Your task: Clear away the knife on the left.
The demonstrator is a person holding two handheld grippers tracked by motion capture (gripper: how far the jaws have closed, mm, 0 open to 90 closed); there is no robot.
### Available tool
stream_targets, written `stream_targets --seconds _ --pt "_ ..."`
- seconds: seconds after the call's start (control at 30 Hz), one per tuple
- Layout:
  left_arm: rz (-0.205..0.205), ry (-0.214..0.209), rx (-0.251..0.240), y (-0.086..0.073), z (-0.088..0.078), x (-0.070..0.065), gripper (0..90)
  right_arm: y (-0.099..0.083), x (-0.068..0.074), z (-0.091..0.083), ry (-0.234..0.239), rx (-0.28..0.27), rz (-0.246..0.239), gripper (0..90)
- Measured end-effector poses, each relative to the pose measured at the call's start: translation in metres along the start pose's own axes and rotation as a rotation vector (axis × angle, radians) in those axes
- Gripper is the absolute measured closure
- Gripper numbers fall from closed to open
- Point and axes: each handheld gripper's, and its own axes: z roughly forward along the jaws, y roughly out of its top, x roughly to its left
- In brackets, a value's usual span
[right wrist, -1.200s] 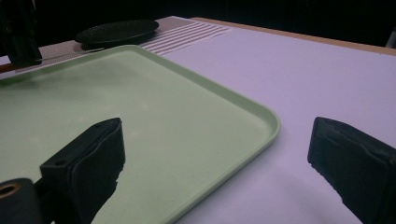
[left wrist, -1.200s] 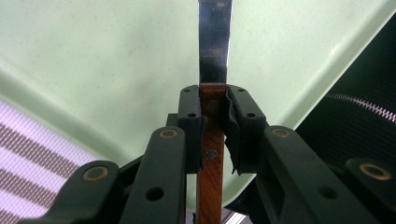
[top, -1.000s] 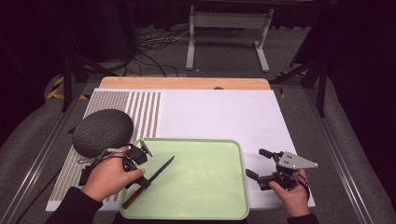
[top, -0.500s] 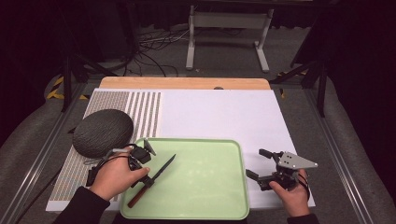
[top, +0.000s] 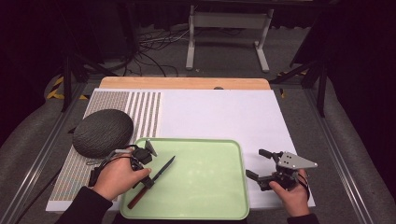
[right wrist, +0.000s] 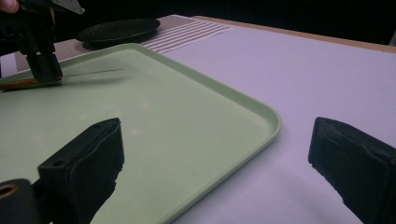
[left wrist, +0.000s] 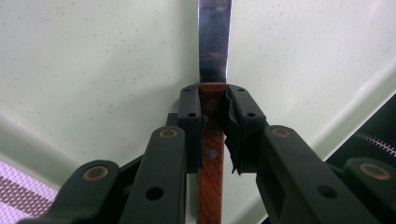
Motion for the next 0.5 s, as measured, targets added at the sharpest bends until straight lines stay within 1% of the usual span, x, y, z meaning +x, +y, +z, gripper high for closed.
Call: stream_targets --seconds 0.23,0.5 --pt "-0.004 0.000 0.012 0.0004 0.0010 -0.0005 77.6 -0.0001 0.0000 0.0001 0.000 0.001 -0.002 4.3" --pt "-0.004 0.001 0.022 -0.0002 0.0027 0.0025 77.5 -0.0006 -0.0002 0.0007 0.005 0.006 -0.003 4.0"
